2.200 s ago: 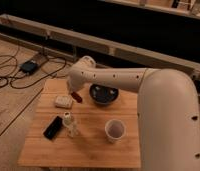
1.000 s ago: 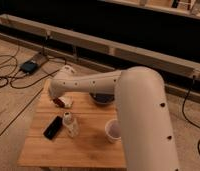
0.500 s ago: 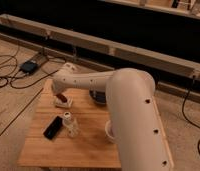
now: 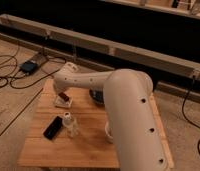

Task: Place the pepper on the white sponge

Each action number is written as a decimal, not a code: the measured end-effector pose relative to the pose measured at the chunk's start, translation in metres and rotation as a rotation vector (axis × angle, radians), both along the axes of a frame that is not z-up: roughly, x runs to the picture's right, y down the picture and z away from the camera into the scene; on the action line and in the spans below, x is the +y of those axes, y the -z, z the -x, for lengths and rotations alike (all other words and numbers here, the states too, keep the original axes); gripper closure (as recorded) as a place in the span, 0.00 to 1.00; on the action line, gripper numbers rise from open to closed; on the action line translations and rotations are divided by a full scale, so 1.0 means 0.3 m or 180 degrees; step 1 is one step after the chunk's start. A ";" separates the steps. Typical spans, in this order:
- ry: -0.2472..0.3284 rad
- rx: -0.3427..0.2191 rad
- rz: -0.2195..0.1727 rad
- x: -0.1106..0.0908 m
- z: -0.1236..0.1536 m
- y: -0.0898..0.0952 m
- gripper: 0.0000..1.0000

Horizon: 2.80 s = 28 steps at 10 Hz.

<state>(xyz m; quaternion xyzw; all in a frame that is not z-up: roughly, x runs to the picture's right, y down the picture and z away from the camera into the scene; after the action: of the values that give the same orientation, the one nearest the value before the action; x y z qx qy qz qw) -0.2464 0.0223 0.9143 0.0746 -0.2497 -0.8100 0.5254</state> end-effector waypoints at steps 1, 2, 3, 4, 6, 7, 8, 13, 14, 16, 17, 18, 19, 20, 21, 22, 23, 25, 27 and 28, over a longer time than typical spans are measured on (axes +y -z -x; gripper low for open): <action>0.0023 0.0003 0.0023 0.011 -0.003 0.001 0.85; 0.0039 0.0007 0.0039 0.020 -0.006 -0.001 0.76; 0.0051 0.0007 0.0054 0.028 -0.006 0.000 0.65; 0.0057 0.0010 0.0076 0.039 -0.007 -0.002 0.55; 0.0062 0.0010 0.0103 0.050 -0.004 -0.005 0.37; 0.0061 0.0007 0.0112 0.052 -0.001 -0.005 0.35; 0.0062 0.0001 0.0123 0.052 0.003 -0.002 0.35; 0.0070 -0.0012 0.0131 0.048 0.004 0.002 0.35; 0.0069 -0.0018 0.0126 0.046 0.004 0.004 0.35; 0.0037 -0.0029 0.0079 0.016 -0.008 0.014 0.35; 0.0011 -0.0035 0.0059 -0.005 -0.022 0.027 0.35; -0.0019 -0.0038 0.0011 -0.043 -0.051 0.048 0.35; -0.0039 -0.0013 -0.0039 -0.084 -0.098 0.072 0.35; -0.0044 0.0012 -0.0064 -0.108 -0.132 0.090 0.35; -0.0021 0.0070 -0.0086 -0.130 -0.190 0.117 0.35; 0.0007 0.0107 -0.0097 -0.140 -0.228 0.136 0.35; 0.0042 0.0152 -0.0101 -0.149 -0.280 0.162 0.35; 0.0052 0.0223 -0.0114 -0.173 -0.374 0.212 0.35; 0.0066 0.0211 -0.0112 -0.170 -0.362 0.213 0.35; 0.0066 0.0214 -0.0113 -0.170 -0.364 0.213 0.35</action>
<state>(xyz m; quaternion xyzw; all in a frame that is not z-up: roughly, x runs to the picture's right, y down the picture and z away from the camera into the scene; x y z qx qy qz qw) -0.1372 -0.0288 0.8504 0.0541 -0.2182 -0.8218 0.5236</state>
